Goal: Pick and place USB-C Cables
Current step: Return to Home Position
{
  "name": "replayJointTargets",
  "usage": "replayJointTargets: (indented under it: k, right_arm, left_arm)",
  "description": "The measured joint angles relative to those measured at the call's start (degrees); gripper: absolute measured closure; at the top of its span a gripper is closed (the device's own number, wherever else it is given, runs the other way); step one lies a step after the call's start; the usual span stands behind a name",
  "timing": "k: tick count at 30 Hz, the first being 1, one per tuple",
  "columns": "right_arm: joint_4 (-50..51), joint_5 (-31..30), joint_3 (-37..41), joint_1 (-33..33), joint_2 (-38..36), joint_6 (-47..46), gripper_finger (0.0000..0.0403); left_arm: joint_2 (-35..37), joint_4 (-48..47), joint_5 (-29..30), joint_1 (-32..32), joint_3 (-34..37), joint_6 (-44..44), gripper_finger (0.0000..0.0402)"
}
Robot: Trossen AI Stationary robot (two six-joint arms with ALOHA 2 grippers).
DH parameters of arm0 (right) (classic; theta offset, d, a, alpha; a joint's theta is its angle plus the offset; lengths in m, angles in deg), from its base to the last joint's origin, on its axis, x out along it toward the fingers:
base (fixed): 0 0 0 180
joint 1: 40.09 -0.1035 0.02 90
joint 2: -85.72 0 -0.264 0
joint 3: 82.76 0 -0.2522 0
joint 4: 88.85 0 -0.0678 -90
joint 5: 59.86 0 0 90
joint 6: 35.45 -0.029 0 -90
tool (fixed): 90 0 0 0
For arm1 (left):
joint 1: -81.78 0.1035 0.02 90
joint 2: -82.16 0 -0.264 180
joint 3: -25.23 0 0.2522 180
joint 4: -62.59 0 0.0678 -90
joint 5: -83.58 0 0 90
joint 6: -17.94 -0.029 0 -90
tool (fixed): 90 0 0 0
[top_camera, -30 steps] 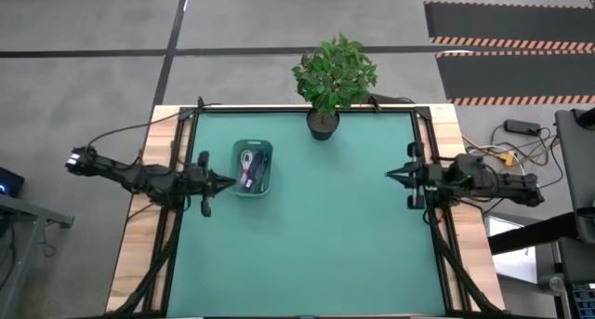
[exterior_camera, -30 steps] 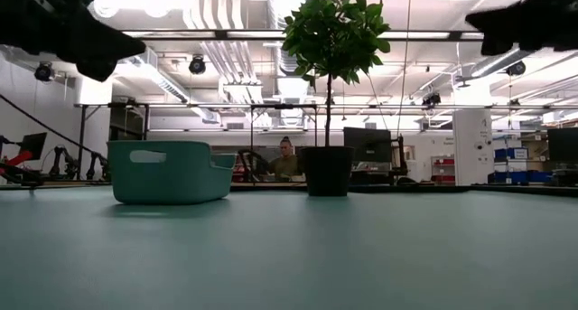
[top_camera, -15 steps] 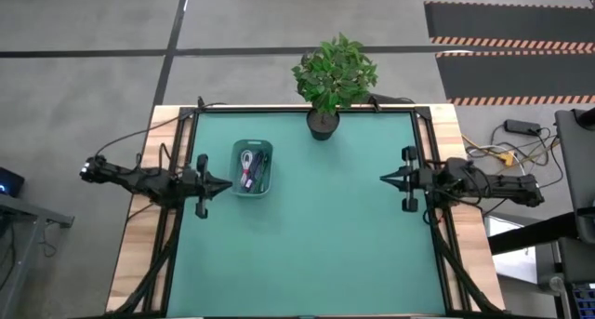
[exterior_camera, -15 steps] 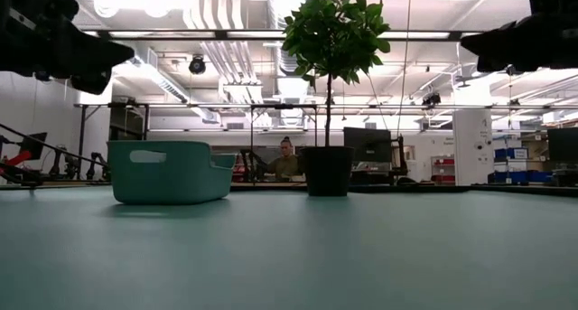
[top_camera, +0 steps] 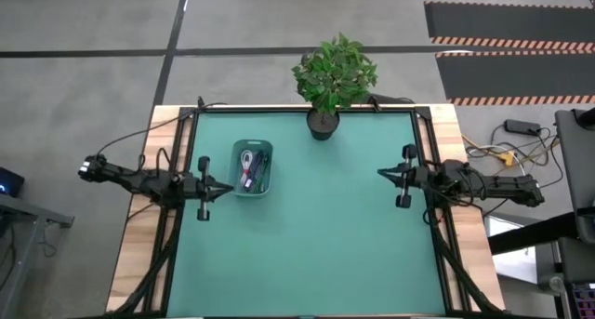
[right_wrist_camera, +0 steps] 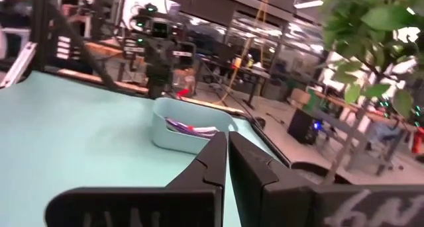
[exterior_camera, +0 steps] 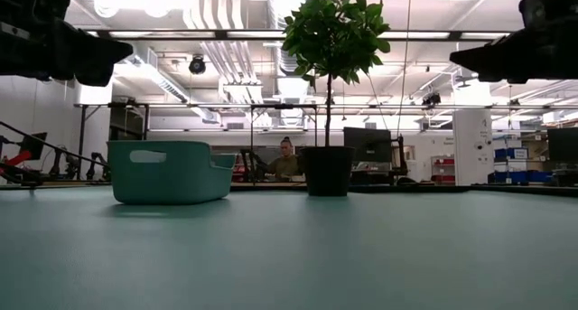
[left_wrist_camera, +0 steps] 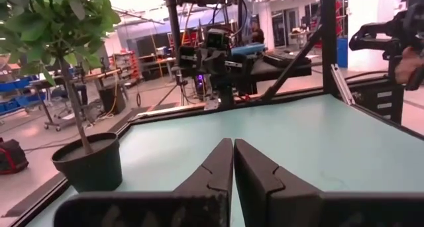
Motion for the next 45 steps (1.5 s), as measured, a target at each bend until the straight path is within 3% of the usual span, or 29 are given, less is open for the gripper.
replayJointTargets:
  k: [45]
  right_arm:
    - [0.18, -1.1, 0.09, 0.0, 1.88, -1.37, 0.0394]
  left_arm:
    - [-0.02, 0.17, 0.15, 0.02, 0.04, 0.11, 0.0402]
